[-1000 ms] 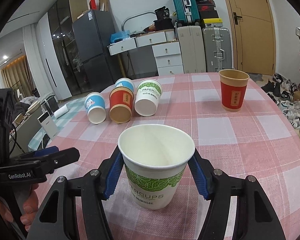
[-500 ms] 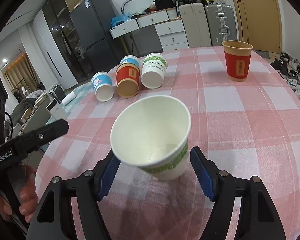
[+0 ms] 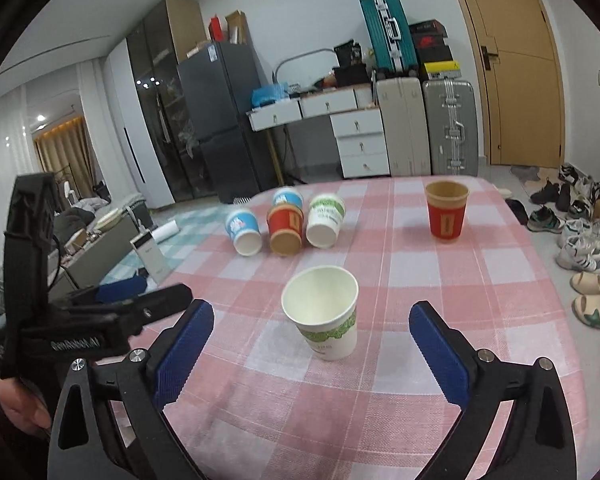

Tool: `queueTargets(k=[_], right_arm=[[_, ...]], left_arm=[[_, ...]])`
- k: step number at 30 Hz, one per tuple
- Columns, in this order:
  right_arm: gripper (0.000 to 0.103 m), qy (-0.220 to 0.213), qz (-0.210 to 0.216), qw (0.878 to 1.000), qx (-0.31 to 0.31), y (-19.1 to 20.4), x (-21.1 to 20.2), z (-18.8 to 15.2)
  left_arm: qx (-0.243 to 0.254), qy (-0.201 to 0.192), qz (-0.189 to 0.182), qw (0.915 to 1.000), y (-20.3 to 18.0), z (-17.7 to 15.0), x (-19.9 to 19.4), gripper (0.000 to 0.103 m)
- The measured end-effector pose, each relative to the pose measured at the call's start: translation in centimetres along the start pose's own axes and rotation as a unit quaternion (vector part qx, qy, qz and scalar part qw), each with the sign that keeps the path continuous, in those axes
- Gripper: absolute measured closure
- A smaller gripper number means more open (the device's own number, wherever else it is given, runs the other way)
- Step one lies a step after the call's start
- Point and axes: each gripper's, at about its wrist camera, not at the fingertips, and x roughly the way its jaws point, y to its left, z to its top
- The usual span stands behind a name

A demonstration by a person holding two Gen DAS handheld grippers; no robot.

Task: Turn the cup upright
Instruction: 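Open the right gripper and withdraw it from the upright cup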

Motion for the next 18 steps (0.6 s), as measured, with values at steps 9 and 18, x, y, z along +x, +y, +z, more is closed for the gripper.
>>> queueTargets(k=[9,18], right_arm=[[0.0,-0.03,0.036,0.999,-0.013,0.6,-5.1,0.6],[0.0,-0.042,0.054,0.998,0.001,0.7,-7.6,0.4]], left_arm=[[0.014,-0.014,-0.015,0.9997,-3.0,-0.4,-3.8,0.001],[0.037,-0.04,-0.02,0.9983,-4.4,-0.8,-6.8,0.001]])
